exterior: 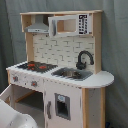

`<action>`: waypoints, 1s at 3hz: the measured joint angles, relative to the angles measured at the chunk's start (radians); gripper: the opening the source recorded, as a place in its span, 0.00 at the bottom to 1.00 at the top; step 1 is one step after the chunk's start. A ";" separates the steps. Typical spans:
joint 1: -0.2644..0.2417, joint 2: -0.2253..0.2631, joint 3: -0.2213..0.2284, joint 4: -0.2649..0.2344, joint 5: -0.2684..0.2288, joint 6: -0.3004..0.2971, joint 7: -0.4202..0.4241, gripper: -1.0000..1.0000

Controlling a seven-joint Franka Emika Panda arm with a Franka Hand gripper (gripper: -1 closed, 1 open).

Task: Play with the kitchen

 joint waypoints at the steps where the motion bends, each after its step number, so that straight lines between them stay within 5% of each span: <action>1: 0.000 0.000 0.005 -0.015 0.050 -0.010 0.000 1.00; 2: -0.001 0.000 0.007 -0.017 0.058 -0.010 0.000 0.00; 3: -0.001 0.000 0.020 -0.024 0.101 -0.010 0.000 0.00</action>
